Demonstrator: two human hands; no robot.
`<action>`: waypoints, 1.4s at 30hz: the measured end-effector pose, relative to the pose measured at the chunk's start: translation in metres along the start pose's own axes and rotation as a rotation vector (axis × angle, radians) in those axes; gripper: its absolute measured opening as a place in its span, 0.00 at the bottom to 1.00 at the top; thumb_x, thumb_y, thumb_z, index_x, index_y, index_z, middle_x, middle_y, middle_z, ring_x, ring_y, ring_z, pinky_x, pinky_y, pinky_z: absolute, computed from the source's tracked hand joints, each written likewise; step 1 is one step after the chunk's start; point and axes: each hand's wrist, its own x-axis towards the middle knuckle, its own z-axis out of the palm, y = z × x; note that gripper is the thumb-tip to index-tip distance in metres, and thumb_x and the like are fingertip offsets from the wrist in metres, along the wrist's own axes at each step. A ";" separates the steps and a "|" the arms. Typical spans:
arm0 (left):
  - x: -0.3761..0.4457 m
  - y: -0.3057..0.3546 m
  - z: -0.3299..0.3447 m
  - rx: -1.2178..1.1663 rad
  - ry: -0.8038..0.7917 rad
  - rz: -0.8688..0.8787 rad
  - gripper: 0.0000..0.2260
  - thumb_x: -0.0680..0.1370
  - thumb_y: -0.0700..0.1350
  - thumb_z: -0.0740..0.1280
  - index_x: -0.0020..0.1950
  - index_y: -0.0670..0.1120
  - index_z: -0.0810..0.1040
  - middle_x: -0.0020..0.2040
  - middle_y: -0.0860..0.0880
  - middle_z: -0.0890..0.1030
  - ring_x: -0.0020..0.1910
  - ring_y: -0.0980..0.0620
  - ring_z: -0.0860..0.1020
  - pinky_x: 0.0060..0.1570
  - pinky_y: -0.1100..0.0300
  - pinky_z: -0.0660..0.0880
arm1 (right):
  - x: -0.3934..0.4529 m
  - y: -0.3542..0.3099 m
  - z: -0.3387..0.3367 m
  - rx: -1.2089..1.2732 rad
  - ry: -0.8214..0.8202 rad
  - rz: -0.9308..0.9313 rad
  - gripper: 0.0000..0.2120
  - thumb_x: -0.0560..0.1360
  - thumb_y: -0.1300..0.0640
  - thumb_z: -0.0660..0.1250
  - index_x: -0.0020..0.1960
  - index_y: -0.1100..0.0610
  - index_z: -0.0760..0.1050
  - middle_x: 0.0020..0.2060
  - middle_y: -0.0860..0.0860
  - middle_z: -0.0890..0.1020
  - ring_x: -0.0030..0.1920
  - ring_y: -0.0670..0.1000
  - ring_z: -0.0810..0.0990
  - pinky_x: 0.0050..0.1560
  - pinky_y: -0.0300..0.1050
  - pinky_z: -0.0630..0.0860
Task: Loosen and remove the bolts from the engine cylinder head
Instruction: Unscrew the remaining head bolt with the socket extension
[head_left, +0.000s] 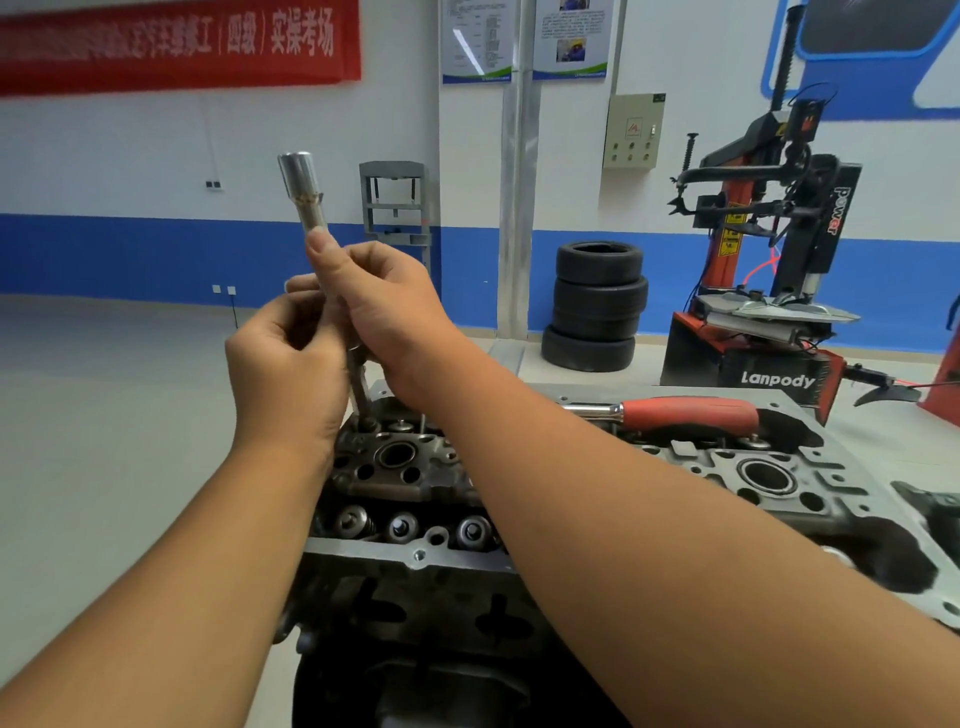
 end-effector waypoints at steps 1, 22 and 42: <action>0.000 0.000 -0.001 -0.004 0.011 0.008 0.04 0.78 0.53 0.75 0.45 0.55 0.87 0.44 0.50 0.88 0.46 0.46 0.87 0.51 0.40 0.85 | 0.000 0.000 0.000 0.010 -0.012 0.001 0.14 0.81 0.46 0.70 0.49 0.57 0.76 0.48 0.57 0.88 0.45 0.52 0.86 0.45 0.51 0.83; -0.004 0.008 0.002 -0.021 -0.020 -0.042 0.10 0.84 0.48 0.68 0.47 0.59 0.87 0.45 0.53 0.88 0.47 0.52 0.86 0.47 0.52 0.84 | 0.000 0.000 -0.010 0.037 -0.024 -0.005 0.09 0.81 0.51 0.70 0.47 0.57 0.79 0.47 0.55 0.86 0.42 0.52 0.84 0.39 0.48 0.81; -0.004 0.009 0.001 0.030 -0.014 -0.111 0.11 0.85 0.45 0.66 0.47 0.51 0.85 0.41 0.51 0.87 0.44 0.48 0.86 0.45 0.47 0.85 | 0.001 -0.001 -0.012 -0.012 -0.099 0.038 0.16 0.83 0.42 0.65 0.51 0.54 0.81 0.51 0.52 0.88 0.43 0.48 0.86 0.37 0.45 0.81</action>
